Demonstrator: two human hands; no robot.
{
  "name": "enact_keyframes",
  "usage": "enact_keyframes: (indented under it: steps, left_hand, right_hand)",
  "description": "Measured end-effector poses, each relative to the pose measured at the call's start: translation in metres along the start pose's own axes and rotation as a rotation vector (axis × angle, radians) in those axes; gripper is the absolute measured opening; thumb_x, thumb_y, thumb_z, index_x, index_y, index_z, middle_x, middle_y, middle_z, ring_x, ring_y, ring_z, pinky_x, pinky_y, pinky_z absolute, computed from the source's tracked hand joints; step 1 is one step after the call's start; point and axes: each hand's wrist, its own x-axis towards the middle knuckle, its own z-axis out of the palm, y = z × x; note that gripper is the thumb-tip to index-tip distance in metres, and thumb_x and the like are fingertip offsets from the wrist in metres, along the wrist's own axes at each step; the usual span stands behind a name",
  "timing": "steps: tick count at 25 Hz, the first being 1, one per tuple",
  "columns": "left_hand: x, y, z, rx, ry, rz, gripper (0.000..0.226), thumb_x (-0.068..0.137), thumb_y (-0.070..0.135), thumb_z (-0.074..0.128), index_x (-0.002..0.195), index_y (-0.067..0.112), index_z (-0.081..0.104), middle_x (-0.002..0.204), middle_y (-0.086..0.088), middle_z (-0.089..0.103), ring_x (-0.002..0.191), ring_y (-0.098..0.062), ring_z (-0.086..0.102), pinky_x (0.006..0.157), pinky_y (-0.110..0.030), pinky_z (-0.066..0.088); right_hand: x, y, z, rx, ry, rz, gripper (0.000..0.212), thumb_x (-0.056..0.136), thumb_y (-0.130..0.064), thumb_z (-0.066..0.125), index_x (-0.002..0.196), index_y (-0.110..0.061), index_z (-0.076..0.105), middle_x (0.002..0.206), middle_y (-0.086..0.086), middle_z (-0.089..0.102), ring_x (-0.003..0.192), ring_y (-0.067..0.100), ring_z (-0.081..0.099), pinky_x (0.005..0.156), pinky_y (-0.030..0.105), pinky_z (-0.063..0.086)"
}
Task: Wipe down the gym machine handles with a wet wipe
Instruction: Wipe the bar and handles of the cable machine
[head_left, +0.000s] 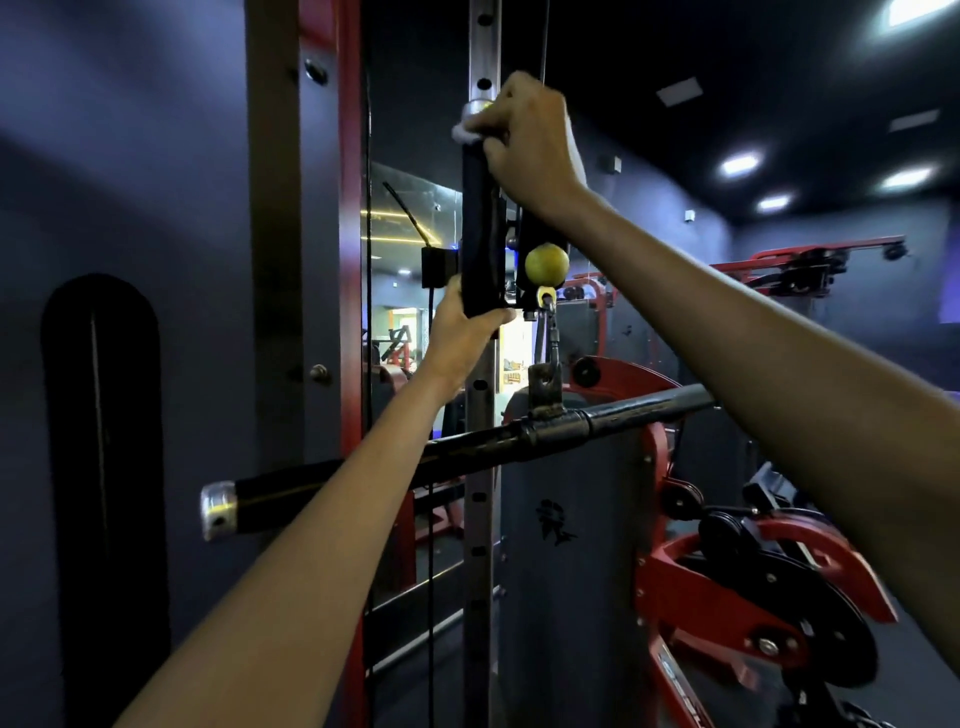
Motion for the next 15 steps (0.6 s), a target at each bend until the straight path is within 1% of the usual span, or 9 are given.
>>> enact_keyframes:
  steps: [1,3,5,6,9,10,12,13,15]
  left_hand:
    - [0.000,0.002,0.000,0.009,-0.004,-0.012,0.044,0.083,0.001,0.065,0.121,0.010,0.046,0.110,-0.002,0.059,0.101,-0.013,0.056,0.079,-0.013,0.044]
    - [-0.001,0.005,0.001,0.017,0.000,-0.039,0.047,0.083,0.003,0.066,0.125,0.008,0.045,0.114,-0.004,0.059,0.105,-0.016,0.055,0.081,-0.015,0.044]
    - [-0.003,0.008,0.003,0.019,0.019,-0.049,0.043,0.083,0.002,0.065,0.121,0.009,0.045,0.111,-0.005,0.058,0.102,-0.015,0.055,0.076,-0.011,0.044]
    - [-0.004,0.009,0.004,0.015,0.027,-0.050,0.042,0.083,0.001,0.065,0.119,0.010,0.045,0.109,-0.005,0.057,0.101,-0.015,0.054,0.073,-0.009,0.044]
    - [-0.004,0.010,0.005,0.008,0.029,-0.058,0.046,0.084,0.000,0.064,0.124,0.008,0.044,0.109,-0.003,0.056,0.099,-0.013,0.053,0.068,-0.005,0.042]
    - [-0.005,0.011,0.005,0.013,0.029,-0.063,0.047,0.084,0.001,0.064,0.126,0.008,0.044,0.107,-0.001,0.056,0.096,-0.011,0.053,0.064,-0.003,0.042]
    - [-0.006,0.013,0.005,0.011,0.021,-0.072,0.049,0.085,0.001,0.064,0.129,0.008,0.043,0.103,0.003,0.056,0.089,-0.004,0.053,0.058,0.001,0.040]
    - [-0.006,0.014,0.005,0.007,0.022,-0.074,0.050,0.085,0.001,0.064,0.130,0.008,0.042,0.103,0.004,0.055,0.088,-0.002,0.053,0.057,0.002,0.039]
    - [-0.008,0.015,0.007,0.012,0.039,-0.075,0.052,0.085,0.002,0.064,0.132,0.008,0.042,0.108,0.002,0.055,0.093,-0.007,0.052,0.057,0.003,0.039]
  right_hand:
    - [-0.005,0.003,0.001,0.020,-0.013,-0.010,0.027,0.083,-0.013,0.052,0.099,-0.010,0.073,0.087,0.009,0.054,0.080,0.014,0.049,0.064,0.014,0.029]
    - [-0.023,0.009,0.003,0.078,-0.052,-0.055,0.025,0.083,-0.015,0.056,0.099,-0.008,0.073,0.088,0.011,0.056,0.078,0.016,0.048,0.059,0.010,0.028]
    - [-0.035,0.011,-0.002,0.085,-0.127,-0.099,0.023,0.084,-0.017,0.058,0.100,-0.006,0.072,0.087,0.008,0.055,0.078,0.012,0.044,0.060,0.005,0.027]
    - [-0.033,0.010,-0.007,0.078,-0.118,-0.089,0.024,0.085,-0.019,0.057,0.100,-0.007,0.072,0.085,0.005,0.055,0.079,0.011,0.043,0.061,0.003,0.027]
    - [-0.004,0.011,-0.019,0.118,0.039,-0.015,0.034,0.084,-0.026,0.048,0.103,-0.011,0.071,0.076,-0.008,0.053,0.075,0.004,0.041,0.062,0.002,0.028]
    - [0.006,0.011,-0.019,0.110,0.025,0.002,0.034,0.084,-0.024,0.047,0.104,-0.010,0.071,0.077,-0.006,0.057,0.073,0.001,0.041,0.062,0.001,0.029]
    - [0.008,0.010,-0.010,0.079,-0.034,-0.002,0.030,0.086,-0.019,0.049,0.103,-0.009,0.071,0.090,0.011,0.063,0.069,-0.002,0.040,0.060,0.002,0.030]
    - [0.002,0.011,-0.006,0.078,-0.064,-0.017,0.028,0.087,-0.018,0.051,0.103,-0.008,0.072,0.093,0.013,0.062,0.066,-0.004,0.038,0.059,0.003,0.031]
    - [-0.021,0.011,-0.002,0.073,-0.119,-0.072,0.026,0.086,-0.017,0.055,0.101,-0.005,0.071,0.094,0.009,0.060,0.069,-0.003,0.043,0.060,0.005,0.032]
